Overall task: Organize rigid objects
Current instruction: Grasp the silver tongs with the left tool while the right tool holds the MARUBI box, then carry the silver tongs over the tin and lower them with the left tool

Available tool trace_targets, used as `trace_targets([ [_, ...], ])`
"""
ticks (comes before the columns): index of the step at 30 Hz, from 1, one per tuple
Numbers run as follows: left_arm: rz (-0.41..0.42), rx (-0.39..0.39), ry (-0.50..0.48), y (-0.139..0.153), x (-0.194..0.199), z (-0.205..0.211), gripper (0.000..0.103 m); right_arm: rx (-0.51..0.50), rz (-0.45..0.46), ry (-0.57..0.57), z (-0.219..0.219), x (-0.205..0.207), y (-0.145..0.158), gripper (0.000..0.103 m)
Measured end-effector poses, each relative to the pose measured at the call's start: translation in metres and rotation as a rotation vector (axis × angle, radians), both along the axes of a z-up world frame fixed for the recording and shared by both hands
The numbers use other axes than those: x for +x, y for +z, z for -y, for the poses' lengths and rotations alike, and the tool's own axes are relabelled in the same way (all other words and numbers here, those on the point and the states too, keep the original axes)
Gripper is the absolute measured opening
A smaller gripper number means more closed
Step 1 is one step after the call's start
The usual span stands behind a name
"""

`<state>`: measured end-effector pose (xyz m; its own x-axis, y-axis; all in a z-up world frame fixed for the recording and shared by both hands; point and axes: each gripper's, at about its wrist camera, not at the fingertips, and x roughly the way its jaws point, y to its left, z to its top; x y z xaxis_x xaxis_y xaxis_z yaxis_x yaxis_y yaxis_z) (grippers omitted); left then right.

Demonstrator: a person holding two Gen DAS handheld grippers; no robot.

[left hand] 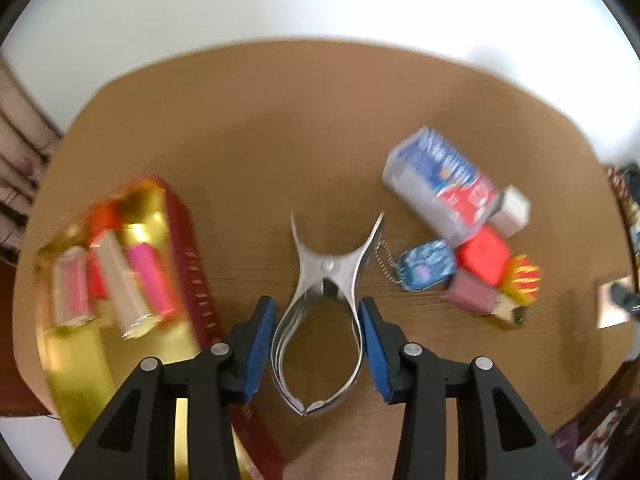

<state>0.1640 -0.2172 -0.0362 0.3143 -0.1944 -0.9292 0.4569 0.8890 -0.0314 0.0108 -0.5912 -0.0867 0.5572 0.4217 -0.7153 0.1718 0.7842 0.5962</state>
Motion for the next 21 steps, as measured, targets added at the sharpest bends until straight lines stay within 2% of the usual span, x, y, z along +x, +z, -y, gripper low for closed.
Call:
trace_targets([
  [1,0.018,-0.017,0.01,0.012,-0.004,-0.007,0.043,-0.003,0.001,0.002,-0.001,0.0,0.001,0.044],
  [2,0.039,-0.029,0.021,0.025,-0.009,-0.014,0.018,-0.006,0.003,0.007,-0.003,0.0,0.003,0.044],
  [3,0.043,-0.032,0.027,0.036,-0.011,-0.023,0.001,-0.012,0.005,0.011,-0.005,0.0,0.004,0.044],
  [5,0.056,-0.055,0.07,0.057,-0.012,-0.045,0.001,-0.008,0.005,0.017,-0.008,0.001,0.004,0.044],
  [9,0.123,-0.048,0.15,0.086,-0.002,-0.075,0.001,-0.007,0.008,0.035,-0.018,0.002,0.005,0.044],
  [10,0.13,-0.041,0.18,0.09,-0.012,-0.083,0.001,-0.006,0.009,0.038,-0.02,0.002,0.006,0.044],
  [13,0.118,-0.026,0.2,0.09,-0.003,-0.105,0.001,-0.009,0.011,0.05,-0.026,0.002,0.008,0.044],
  [15,0.113,-0.034,0.199,0.087,-0.014,-0.108,0.001,-0.01,0.014,0.059,-0.029,0.003,0.011,0.044],
  [16,0.101,-0.06,0.174,0.087,-0.02,-0.105,0.001,-0.011,0.015,0.063,-0.03,0.004,0.012,0.044],
  [17,0.077,-0.083,0.138,0.085,-0.024,-0.099,0.006,-0.012,0.017,0.067,-0.031,0.004,0.013,0.044],
  [19,0.056,-0.092,0.077,0.079,-0.031,-0.079,0.027,-0.015,0.02,0.08,-0.035,0.004,0.015,0.044],
  [20,0.058,-0.08,0.043,0.077,-0.037,-0.066,0.046,-0.019,0.019,0.084,-0.037,0.004,0.016,0.044],
  [21,0.07,-0.066,-0.006,0.072,-0.044,-0.048,0.053,-0.019,0.021,0.089,-0.038,0.004,0.017,0.044],
])
